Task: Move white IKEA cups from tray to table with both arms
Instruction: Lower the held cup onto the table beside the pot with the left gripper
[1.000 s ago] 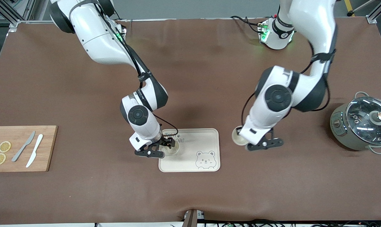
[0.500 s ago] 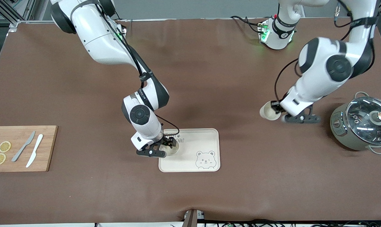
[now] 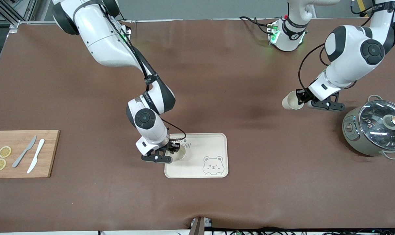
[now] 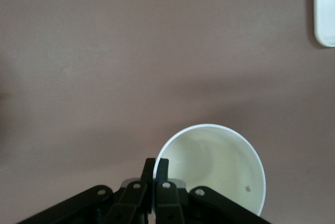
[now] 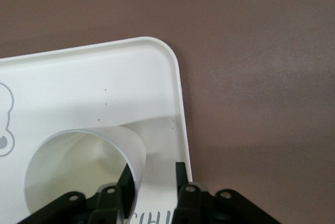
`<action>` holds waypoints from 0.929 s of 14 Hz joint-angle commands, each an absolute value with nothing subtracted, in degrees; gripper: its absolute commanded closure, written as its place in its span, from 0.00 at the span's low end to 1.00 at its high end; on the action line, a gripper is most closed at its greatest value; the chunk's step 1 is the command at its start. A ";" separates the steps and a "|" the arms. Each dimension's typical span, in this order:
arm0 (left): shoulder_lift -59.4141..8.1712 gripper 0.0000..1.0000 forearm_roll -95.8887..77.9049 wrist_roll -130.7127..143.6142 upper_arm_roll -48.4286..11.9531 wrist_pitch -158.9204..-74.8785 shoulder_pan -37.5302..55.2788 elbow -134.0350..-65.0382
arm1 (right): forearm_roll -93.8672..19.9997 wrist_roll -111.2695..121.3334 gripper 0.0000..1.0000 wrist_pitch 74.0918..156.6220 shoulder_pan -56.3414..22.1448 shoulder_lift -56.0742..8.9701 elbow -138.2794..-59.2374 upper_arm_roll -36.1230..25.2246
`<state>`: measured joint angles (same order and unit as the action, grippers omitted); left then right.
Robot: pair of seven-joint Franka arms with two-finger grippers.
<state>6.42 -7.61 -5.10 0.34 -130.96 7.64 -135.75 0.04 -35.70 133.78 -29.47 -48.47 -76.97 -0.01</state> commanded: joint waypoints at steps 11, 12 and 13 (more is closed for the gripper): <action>5.63 1.00 -9.14 -6.85 -0.88 -158.55 7.56 -153.54 | 0.70 -39.55 1.00 134.04 -31.20 -49.31 -74.62 -0.09; 4.75 1.00 -9.14 -7.20 -0.88 -159.25 7.56 -153.54 | 0.44 -39.46 1.00 133.16 -31.11 -48.87 -74.01 -0.09; 3.88 1.00 -9.05 -7.47 -0.88 -160.39 7.47 -153.54 | 0.18 -39.46 1.00 130.89 -30.59 -48.61 -73.39 0.35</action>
